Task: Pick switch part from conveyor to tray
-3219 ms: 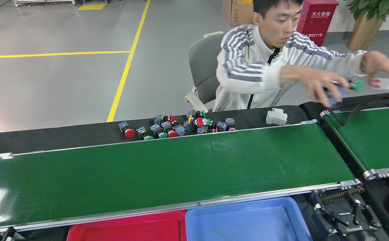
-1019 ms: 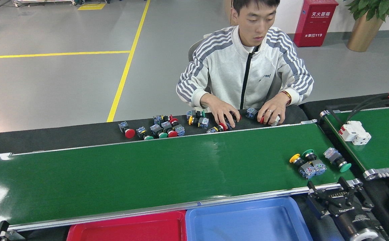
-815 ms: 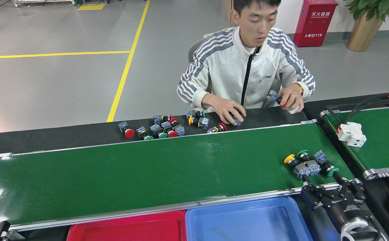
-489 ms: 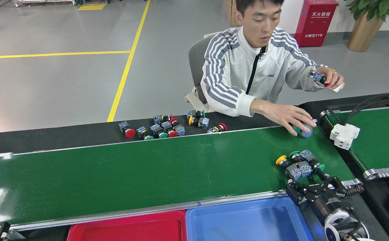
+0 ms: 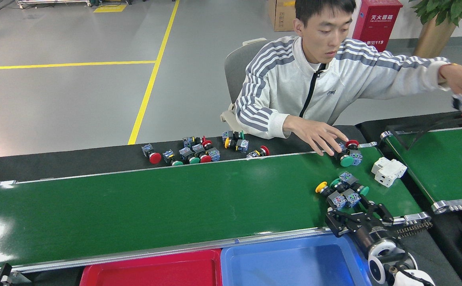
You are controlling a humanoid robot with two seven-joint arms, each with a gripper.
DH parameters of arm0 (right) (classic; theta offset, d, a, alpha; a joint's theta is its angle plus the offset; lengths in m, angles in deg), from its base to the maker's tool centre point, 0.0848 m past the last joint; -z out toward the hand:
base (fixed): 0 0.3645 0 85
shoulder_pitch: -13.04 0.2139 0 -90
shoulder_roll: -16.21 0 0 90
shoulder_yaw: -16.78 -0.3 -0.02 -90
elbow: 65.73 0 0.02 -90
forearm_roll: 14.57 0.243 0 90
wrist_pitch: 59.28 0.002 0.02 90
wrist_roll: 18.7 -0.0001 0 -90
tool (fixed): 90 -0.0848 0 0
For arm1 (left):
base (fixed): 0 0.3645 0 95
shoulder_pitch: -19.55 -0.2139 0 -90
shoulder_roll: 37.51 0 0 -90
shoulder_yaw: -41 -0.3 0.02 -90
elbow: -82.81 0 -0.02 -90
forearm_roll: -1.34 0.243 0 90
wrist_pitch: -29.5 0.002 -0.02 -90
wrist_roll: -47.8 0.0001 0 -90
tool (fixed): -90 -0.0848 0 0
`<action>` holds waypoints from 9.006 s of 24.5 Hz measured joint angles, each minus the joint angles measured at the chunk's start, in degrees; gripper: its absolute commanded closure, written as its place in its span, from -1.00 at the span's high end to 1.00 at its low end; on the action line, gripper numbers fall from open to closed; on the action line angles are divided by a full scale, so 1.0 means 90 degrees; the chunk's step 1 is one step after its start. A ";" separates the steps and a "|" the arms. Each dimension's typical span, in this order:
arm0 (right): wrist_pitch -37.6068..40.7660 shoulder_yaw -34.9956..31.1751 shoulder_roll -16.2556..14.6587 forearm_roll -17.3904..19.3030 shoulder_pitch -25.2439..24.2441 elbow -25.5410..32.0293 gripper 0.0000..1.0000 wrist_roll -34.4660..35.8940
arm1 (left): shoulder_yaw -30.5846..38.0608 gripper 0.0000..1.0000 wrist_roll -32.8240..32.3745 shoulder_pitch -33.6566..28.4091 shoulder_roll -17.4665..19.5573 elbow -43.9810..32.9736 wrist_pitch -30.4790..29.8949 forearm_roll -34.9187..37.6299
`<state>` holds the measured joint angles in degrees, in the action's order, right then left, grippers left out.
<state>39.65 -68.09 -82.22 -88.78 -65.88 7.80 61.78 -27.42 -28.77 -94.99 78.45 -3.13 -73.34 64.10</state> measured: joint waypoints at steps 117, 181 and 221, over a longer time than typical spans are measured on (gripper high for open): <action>-0.0070 0.1544 0.1136 -0.0858 -0.1561 0.1980 0.97 0.1197 | -0.2315 1.00 -0.0857 0.1763 0.0019 -0.0494 -0.0799 0.0093; 0.3436 0.2413 0.1079 -0.0712 -0.0602 0.1347 1.00 0.1028 | -0.1839 -0.90 -0.1314 0.2945 -0.1838 0.0273 -0.2357 0.2359; 0.1544 0.1198 0.0314 -0.0569 0.0243 0.0085 0.96 0.0823 | 0.1389 0.99 -0.1878 0.1281 -0.2133 -0.0227 -0.2468 0.2189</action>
<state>53.55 -57.32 -79.40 -93.90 -63.70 8.57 69.18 -14.91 -45.67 -83.46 59.26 -5.17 -95.55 83.79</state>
